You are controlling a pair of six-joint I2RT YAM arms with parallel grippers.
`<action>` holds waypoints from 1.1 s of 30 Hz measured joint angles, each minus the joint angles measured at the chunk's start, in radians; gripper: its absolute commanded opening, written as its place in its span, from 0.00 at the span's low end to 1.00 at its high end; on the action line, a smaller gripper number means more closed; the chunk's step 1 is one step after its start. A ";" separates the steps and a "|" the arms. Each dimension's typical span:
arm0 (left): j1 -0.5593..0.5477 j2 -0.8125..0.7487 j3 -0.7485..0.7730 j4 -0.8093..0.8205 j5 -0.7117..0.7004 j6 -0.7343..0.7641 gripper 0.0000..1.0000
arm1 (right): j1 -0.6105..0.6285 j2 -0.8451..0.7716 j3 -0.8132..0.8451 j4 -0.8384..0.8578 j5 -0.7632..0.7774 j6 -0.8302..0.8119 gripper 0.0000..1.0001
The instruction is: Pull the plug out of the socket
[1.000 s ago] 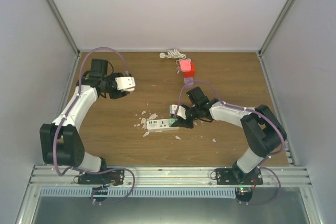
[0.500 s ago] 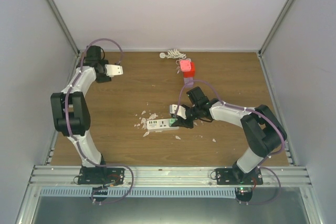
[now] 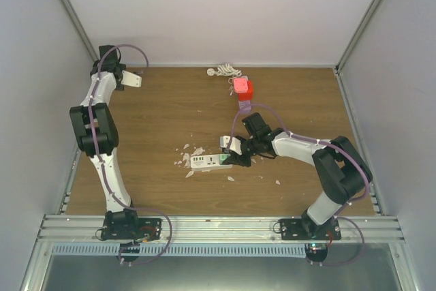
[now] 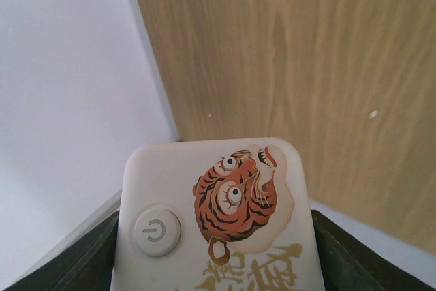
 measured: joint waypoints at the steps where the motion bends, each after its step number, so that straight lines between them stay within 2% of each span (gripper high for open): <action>1: 0.005 0.023 0.030 0.002 -0.008 0.022 0.30 | 0.000 0.000 0.000 0.000 0.000 0.000 0.06; 12: 0.040 0.115 0.090 0.000 -0.042 0.232 0.32 | 0.000 0.000 0.000 0.000 -0.003 0.002 0.06; 19: 0.044 0.195 0.167 -0.019 -0.059 0.259 0.33 | 0.000 0.000 0.000 0.000 -0.003 0.002 0.06; 33: 0.043 0.235 0.171 -0.022 -0.085 0.267 0.40 | 0.000 0.000 -0.003 0.004 -0.005 0.002 0.06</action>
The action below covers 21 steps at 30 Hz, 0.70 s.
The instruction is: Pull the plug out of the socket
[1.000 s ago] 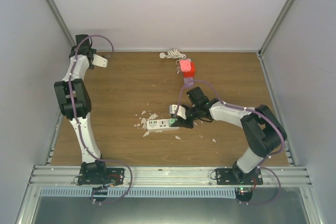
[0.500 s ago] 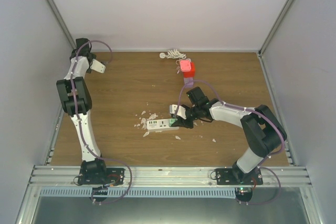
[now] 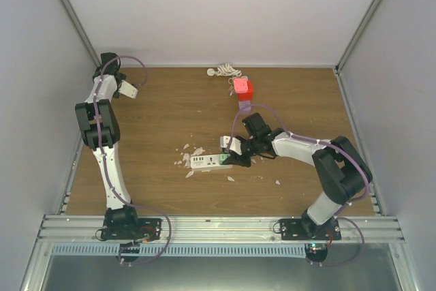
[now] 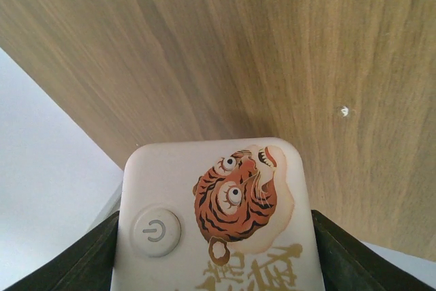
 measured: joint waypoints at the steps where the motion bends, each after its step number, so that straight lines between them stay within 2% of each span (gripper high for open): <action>1: 0.000 0.000 0.000 -0.003 -0.002 0.000 0.40 | 0.000 0.000 0.000 0.000 0.000 0.000 0.06; 9: -0.003 0.001 -0.001 -0.046 -0.014 0.000 0.35 | 0.000 -0.004 -0.008 0.009 0.000 0.000 0.06; 21: -0.008 -0.027 -0.032 -0.127 -0.083 0.001 0.36 | 0.000 -0.006 -0.011 0.015 0.000 0.001 0.05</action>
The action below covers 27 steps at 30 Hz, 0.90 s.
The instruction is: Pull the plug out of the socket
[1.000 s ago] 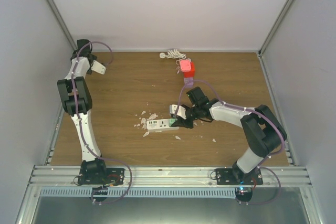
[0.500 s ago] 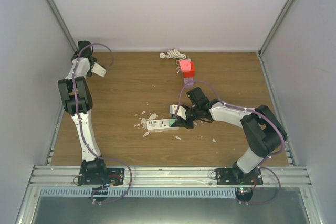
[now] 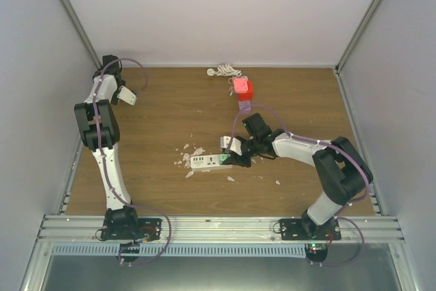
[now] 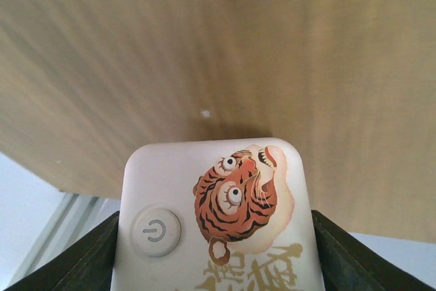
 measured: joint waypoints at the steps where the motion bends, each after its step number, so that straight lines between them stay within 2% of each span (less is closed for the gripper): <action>1: 0.000 -0.006 -0.002 -0.025 -0.002 0.000 0.36 | 0.000 0.000 0.000 0.000 0.000 0.000 0.05; 6: 0.000 -0.034 -0.014 -0.139 -0.010 0.000 0.39 | 0.000 0.000 0.000 0.002 0.000 0.009 0.06; 16: -0.014 -0.082 -0.093 -0.168 -0.039 0.000 0.67 | 0.000 0.000 -0.002 0.007 0.000 0.026 0.05; 27: -0.031 -0.105 -0.097 -0.198 -0.018 0.000 0.81 | 0.000 -0.010 -0.015 0.023 0.002 0.037 0.06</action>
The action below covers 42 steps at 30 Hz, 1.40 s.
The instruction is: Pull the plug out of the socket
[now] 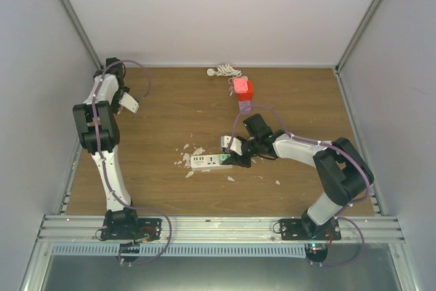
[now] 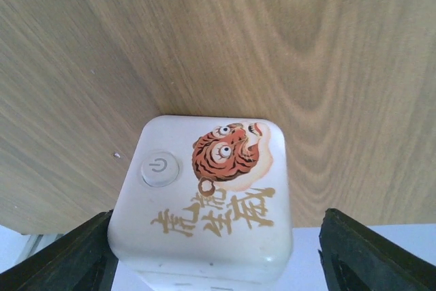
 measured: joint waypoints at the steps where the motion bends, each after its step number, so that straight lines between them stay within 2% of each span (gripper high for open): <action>1: 0.000 -0.003 0.002 -0.014 0.006 0.000 0.82 | 0.000 0.000 0.000 0.000 0.000 0.000 0.06; 9: 0.000 -0.055 0.053 -0.159 0.119 -0.057 0.85 | 0.000 -0.004 -0.003 0.000 0.002 0.006 0.09; 17: 0.001 -0.173 0.097 -0.298 0.353 -0.253 0.88 | 0.000 -0.006 -0.007 0.006 0.002 0.016 0.34; 22: -0.006 -0.286 0.042 -0.318 0.557 -0.408 0.99 | 0.000 -0.006 -0.008 0.002 0.006 0.033 0.48; 26: -0.048 -0.423 -0.109 -0.309 0.701 -0.525 0.99 | 0.000 -0.006 -0.010 -0.002 0.007 0.039 0.55; 32: -0.178 -0.584 -0.378 -0.236 0.887 -0.689 0.99 | 0.000 -0.010 -0.010 -0.006 0.016 0.036 0.63; 37: -0.324 -0.750 -0.655 -0.105 0.998 -0.858 0.94 | 0.000 -0.037 -0.010 -0.017 0.031 0.020 0.72; 42: -0.493 -0.880 -0.883 0.058 1.047 -1.040 0.88 | -0.007 -0.065 -0.010 -0.034 0.032 0.014 0.78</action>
